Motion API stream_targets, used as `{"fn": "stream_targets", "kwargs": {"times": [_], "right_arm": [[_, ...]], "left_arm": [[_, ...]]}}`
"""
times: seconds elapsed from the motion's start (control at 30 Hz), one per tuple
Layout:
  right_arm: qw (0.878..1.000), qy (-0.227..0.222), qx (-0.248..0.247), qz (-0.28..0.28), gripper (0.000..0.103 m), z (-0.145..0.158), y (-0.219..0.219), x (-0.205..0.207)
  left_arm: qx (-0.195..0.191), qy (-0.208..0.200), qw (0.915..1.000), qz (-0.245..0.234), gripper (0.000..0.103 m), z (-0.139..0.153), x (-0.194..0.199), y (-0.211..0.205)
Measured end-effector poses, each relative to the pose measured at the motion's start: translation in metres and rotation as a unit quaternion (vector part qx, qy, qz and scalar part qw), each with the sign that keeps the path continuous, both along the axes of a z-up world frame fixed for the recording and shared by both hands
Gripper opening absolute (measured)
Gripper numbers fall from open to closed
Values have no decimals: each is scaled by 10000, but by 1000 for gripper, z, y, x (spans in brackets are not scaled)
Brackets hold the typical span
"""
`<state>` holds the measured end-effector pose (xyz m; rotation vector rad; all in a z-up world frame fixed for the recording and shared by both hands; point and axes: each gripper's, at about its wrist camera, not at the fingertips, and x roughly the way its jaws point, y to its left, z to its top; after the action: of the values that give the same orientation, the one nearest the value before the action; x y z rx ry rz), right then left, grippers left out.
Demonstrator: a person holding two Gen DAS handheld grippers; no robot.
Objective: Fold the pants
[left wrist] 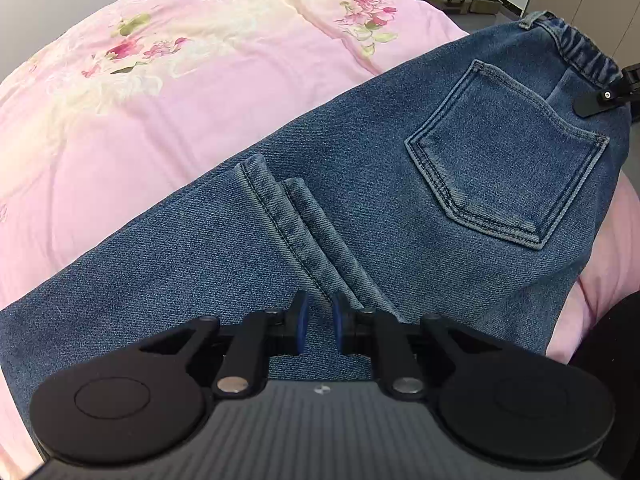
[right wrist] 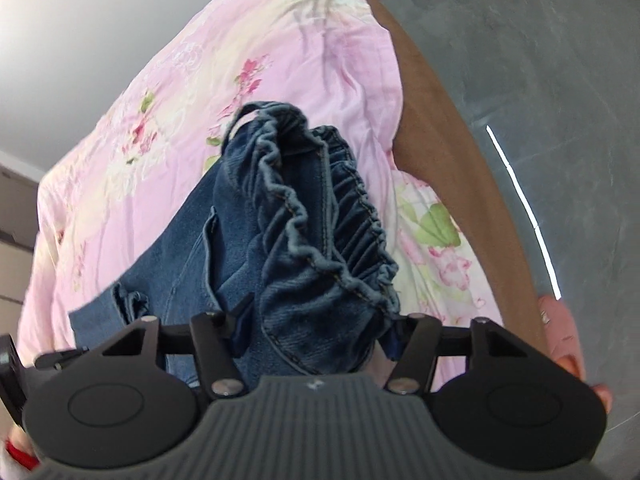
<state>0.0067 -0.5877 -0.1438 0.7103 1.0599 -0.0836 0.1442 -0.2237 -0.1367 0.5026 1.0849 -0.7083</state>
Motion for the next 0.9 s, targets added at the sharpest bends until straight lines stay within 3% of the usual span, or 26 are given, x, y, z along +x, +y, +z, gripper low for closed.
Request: {"fn": "stream_targets", "kwargs": {"times": [0.23,0.43,0.73,0.8,0.9], "right_arm": [[9940,36,-912,605,40,48,32,11],[9882,-221,-1215,910,37,99,64,17],[9789,-594,-1288,1469,35,178,138,34],[9718,-646,-1530,1674,34,191,157,39],[9678,-678,-1669,1761,34,204,175,46]], "left_arm": [[95,-115,9998,-159,14,-4,-4,-4],[-30,-61,9997,-229,8,-9,-5,-1],[-206,-68,9995,-209,8,-10,-6,5],[-407,7,9991,-90,8,-1,-6,10],[-1228,479,9912,120,8,14,-11,25]]}}
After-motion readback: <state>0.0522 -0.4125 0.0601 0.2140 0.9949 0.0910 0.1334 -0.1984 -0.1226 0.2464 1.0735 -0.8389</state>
